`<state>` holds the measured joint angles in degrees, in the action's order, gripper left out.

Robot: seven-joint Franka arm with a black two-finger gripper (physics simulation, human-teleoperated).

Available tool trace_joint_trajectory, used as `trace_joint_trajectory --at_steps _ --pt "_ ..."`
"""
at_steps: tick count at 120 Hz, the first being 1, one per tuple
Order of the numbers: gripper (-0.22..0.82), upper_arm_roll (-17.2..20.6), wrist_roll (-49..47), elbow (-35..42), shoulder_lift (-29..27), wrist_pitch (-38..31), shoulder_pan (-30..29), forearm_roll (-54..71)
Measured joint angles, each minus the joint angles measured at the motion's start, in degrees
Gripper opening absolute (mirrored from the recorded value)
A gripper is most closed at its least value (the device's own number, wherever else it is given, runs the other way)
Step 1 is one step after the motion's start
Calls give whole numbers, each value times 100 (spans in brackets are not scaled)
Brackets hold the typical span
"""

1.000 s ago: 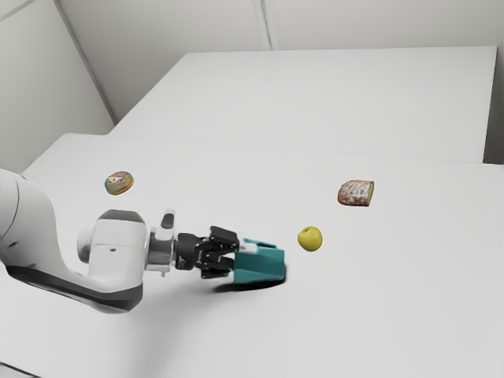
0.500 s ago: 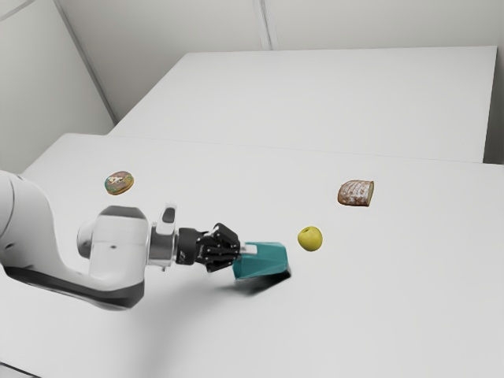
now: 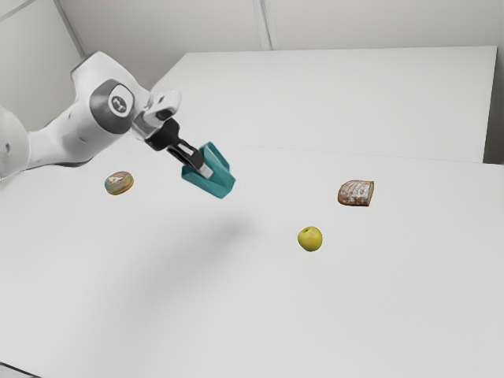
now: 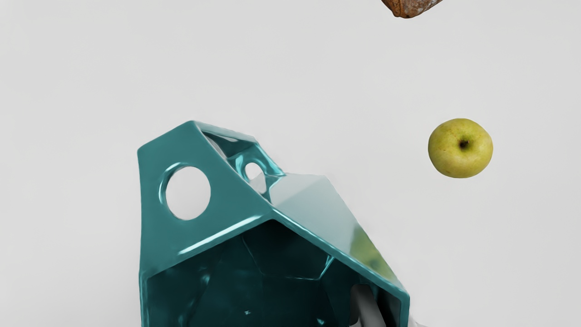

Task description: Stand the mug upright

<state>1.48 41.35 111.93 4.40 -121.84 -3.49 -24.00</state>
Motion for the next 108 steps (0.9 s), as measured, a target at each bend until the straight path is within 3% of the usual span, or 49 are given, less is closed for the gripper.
trace_joint_trajectory --at_steps 22,43,80,108 --pt "-18 -65 -797 -758 939 206 292 1674" --pt "-18 -71 -1589 -762 1064 91 463 2535" --pt "-17 -77 -2657 -600 1223 6 490 2774" --pt "31 -87 -3194 -497 1226 4 488 2753"
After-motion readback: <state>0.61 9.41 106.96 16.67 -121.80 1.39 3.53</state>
